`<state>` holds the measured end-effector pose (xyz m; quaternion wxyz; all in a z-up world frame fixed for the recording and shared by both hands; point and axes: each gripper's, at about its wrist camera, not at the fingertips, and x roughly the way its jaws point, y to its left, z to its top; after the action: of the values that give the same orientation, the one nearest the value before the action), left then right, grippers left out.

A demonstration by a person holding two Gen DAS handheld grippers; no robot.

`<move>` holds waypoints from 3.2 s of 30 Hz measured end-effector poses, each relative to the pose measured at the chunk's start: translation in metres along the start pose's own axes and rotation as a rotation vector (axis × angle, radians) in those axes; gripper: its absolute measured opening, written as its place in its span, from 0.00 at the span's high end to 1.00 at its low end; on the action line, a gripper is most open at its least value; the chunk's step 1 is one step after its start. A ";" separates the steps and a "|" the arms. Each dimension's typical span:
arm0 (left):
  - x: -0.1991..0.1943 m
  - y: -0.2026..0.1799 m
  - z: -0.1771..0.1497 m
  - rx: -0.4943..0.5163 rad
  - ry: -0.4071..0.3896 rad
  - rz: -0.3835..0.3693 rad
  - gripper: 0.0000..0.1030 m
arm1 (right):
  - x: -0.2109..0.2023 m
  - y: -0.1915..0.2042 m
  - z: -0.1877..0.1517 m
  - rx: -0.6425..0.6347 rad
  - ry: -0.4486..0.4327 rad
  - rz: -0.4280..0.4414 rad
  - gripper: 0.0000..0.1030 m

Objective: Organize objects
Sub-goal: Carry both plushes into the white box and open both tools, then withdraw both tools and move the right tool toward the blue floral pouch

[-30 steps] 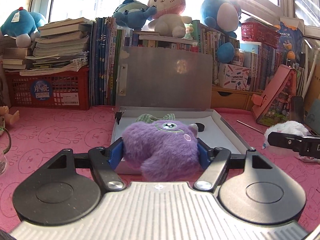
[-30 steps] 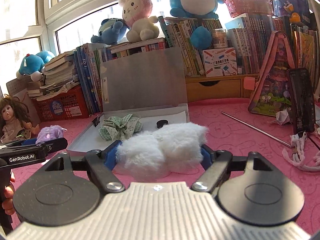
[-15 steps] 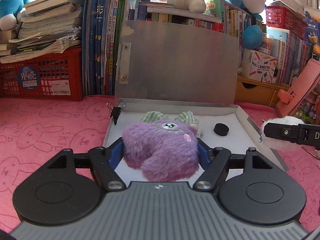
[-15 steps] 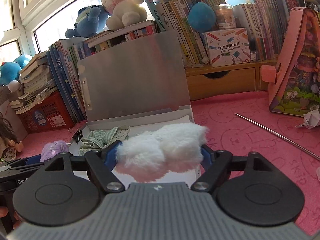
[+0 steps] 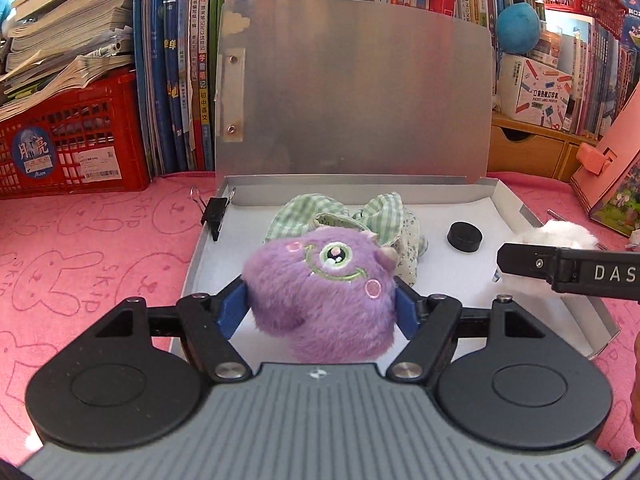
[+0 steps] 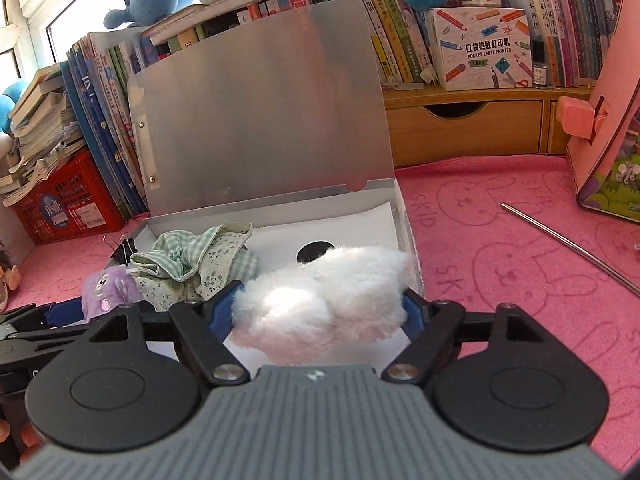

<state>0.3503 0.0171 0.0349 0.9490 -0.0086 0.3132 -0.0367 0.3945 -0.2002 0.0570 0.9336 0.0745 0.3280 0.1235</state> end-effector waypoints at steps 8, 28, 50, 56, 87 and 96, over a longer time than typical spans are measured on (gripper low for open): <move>0.014 0.003 0.002 -0.015 0.048 0.008 0.25 | 0.013 0.001 -0.005 -0.015 0.030 -0.008 0.23; 0.052 0.001 0.013 0.019 0.102 0.030 0.25 | 0.047 0.012 0.010 -0.077 0.072 -0.004 0.24; 0.012 -0.002 0.001 0.011 0.079 -0.016 0.13 | 0.011 0.005 0.005 -0.068 0.069 -0.020 0.14; -0.020 -0.007 -0.009 0.030 0.065 -0.025 0.13 | -0.019 0.004 -0.001 -0.087 0.050 -0.024 0.14; -0.167 -0.020 -0.101 0.064 -0.033 -0.144 0.13 | -0.156 0.004 -0.087 -0.162 -0.041 0.071 0.11; -0.178 -0.013 -0.127 0.060 -0.026 -0.144 0.13 | -0.161 0.004 -0.111 -0.177 -0.030 0.064 0.09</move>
<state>0.1315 0.0183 0.0388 0.9477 -0.0030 0.2980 -0.1142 0.2021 -0.2345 0.0672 0.9369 0.0042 0.2992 0.1807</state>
